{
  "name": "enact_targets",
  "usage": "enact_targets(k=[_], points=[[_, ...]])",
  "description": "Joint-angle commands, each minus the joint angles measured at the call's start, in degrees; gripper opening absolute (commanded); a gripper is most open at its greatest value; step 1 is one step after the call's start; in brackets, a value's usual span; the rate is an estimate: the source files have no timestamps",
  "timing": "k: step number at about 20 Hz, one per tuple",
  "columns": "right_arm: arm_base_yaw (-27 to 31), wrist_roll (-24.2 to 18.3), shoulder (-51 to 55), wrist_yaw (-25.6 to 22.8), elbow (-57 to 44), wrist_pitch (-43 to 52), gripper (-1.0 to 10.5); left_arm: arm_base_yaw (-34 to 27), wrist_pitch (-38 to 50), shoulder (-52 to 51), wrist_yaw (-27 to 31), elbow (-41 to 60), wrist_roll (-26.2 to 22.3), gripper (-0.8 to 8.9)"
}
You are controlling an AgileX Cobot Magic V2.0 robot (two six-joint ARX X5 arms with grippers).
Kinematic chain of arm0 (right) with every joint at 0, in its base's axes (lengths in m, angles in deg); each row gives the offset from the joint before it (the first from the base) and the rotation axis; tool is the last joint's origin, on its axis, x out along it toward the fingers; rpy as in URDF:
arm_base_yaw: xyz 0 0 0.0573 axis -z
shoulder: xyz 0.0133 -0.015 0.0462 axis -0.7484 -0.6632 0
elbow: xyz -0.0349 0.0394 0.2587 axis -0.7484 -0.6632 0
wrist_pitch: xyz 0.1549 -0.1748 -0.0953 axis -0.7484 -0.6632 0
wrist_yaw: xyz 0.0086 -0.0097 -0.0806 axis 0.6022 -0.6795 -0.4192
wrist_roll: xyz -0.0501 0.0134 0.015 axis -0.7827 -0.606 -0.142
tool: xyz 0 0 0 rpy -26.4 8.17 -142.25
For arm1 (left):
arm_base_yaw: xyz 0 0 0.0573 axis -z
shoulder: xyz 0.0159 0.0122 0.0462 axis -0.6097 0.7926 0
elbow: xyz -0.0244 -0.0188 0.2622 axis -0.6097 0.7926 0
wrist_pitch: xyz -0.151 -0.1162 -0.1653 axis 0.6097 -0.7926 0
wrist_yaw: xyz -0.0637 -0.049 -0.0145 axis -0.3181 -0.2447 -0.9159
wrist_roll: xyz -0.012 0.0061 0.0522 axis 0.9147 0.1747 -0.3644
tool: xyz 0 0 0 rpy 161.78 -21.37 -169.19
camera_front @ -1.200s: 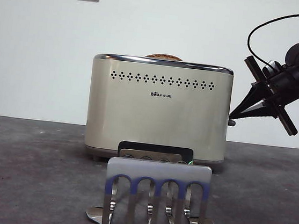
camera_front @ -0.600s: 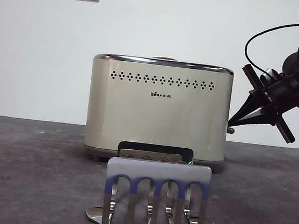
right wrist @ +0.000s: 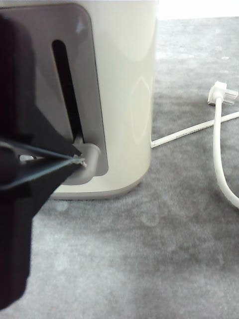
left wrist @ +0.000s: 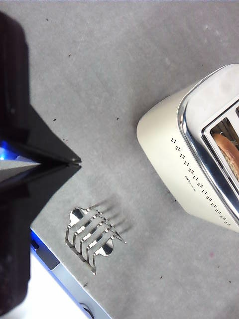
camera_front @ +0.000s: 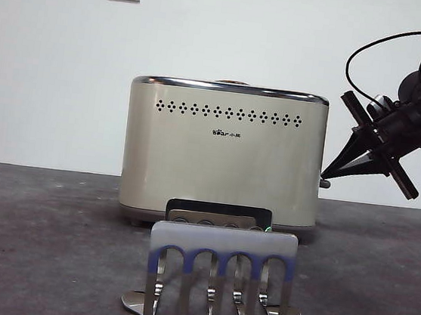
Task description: Pick up a slice of bread from the rack,put the bread on the toaster,press the button
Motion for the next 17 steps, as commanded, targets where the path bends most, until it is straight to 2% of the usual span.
enact_targets(k=[1, 4, 7, 12, 17], points=[[-0.4, -0.9, -3.3, -4.9, -2.2, -2.3, -0.1, 0.0, 0.1, -0.1, -0.2, 0.5, 0.4, -0.08], [-0.8, -0.9, -3.6, -5.4, -2.2, -3.0, -0.1, 0.0, 0.1, -0.1, -0.3, 0.5, 0.4, -0.08], [-1.6, -0.9, -4.2, -7.9, -2.2, -3.8, -0.1, 0.0, 0.1, -0.1, -0.3, 0.5, 0.4, -0.08], [-2.1, -0.7, -4.4, -7.5, -2.2, -3.8, -0.1, 0.0, 0.1, -0.1, -0.9, 0.5, 0.4, -0.08], [-2.0, -0.7, -4.3, -2.7, -1.8, -3.6, -0.1, 0.0, 0.1, -0.1, -0.9, 0.5, 0.4, -0.08]])
